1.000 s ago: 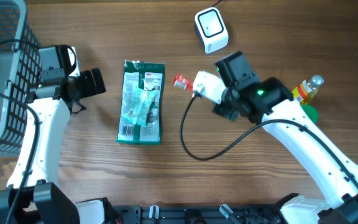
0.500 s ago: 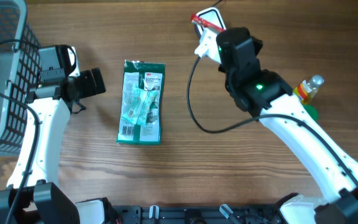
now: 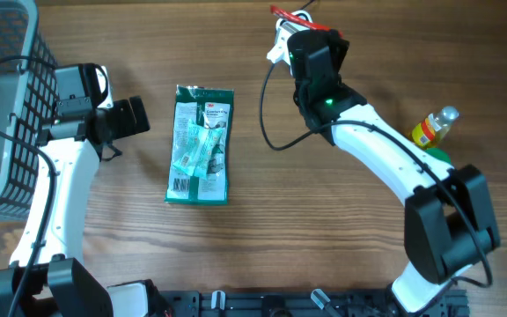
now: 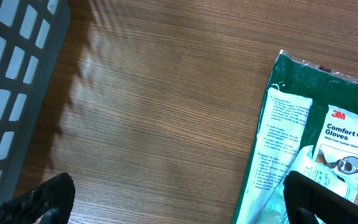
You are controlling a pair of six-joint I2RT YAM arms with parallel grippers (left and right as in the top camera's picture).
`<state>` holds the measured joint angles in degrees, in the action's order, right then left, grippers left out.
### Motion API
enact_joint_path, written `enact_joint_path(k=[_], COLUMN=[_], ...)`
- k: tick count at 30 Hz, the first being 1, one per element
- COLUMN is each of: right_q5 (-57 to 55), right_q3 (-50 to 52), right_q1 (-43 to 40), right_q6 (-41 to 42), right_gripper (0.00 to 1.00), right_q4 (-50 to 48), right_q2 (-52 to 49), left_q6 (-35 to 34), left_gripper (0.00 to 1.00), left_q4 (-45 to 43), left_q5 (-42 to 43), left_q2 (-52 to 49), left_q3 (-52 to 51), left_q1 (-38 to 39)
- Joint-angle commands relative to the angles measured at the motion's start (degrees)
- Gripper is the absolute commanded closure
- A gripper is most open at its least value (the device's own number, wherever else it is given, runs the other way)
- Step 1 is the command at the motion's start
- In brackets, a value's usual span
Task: Scan the item barcode
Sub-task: 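Hold the snack stick in front of the white scanner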
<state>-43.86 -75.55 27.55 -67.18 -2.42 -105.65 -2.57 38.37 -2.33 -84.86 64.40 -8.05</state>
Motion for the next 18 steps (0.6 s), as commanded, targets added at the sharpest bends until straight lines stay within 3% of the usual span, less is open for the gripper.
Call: enact_joint_path(k=[1, 18], right_q5=[-3.7, -9.4], right_q3=[-0.9, -0.9], right_q1=[-1.8, -3.3], right_q6=[-0.4, -7.9], right_gripper=[0.96, 0.96], right_q4=[-1.6, -16.1], right_q2=[-4.9, -17.7], left_q6=[0.8, 0.9], left_gripper=[0.00, 0.00], left_q4=[-0.1, -0.1], left_q5=[-0.5, -0.5], left_q2=[-0.2, -0.2], left_q3=[0.3, 0.3], left_q1=[-0.2, -0.2])
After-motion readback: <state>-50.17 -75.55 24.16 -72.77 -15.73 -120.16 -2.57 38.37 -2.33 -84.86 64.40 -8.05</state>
